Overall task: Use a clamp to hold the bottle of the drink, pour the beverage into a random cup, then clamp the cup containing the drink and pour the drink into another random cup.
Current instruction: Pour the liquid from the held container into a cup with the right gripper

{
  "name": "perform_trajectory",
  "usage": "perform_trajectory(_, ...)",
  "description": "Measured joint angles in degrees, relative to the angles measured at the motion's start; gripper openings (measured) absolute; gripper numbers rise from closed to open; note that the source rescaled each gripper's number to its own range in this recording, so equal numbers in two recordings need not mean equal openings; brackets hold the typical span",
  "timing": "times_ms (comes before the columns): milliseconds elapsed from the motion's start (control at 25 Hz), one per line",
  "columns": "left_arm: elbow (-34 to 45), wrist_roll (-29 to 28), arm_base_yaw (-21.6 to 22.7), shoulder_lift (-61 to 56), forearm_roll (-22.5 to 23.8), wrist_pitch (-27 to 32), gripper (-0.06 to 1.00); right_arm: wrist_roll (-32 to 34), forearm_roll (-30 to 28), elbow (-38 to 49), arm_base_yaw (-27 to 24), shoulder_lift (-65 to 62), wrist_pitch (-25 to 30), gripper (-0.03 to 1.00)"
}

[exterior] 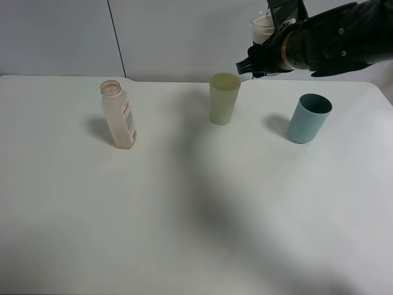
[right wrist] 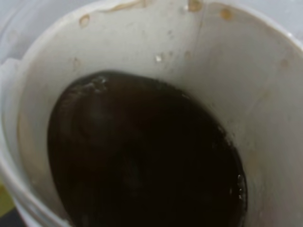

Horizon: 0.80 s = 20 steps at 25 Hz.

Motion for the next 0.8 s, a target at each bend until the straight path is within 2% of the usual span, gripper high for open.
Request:
perform_trajectory(120, 0.0, 0.0, 0.0, 0.0, 0.0, 0.0, 1.0, -0.8, 0.0, -0.7, 0.5, 0.7, 2.8, 0.0)
perform_trajectory(560, 0.0, 0.0, 0.0, 0.0, 0.0, 0.0, 1.0, -1.3, -0.1, -1.6, 1.6, 1.2, 6.8, 0.0)
perform_trajectory(800, 0.0, 0.0, 0.0, 0.0, 0.0, 0.0, 1.0, -6.7, 0.9, -6.3, 4.4, 5.6, 11.4, 0.0)
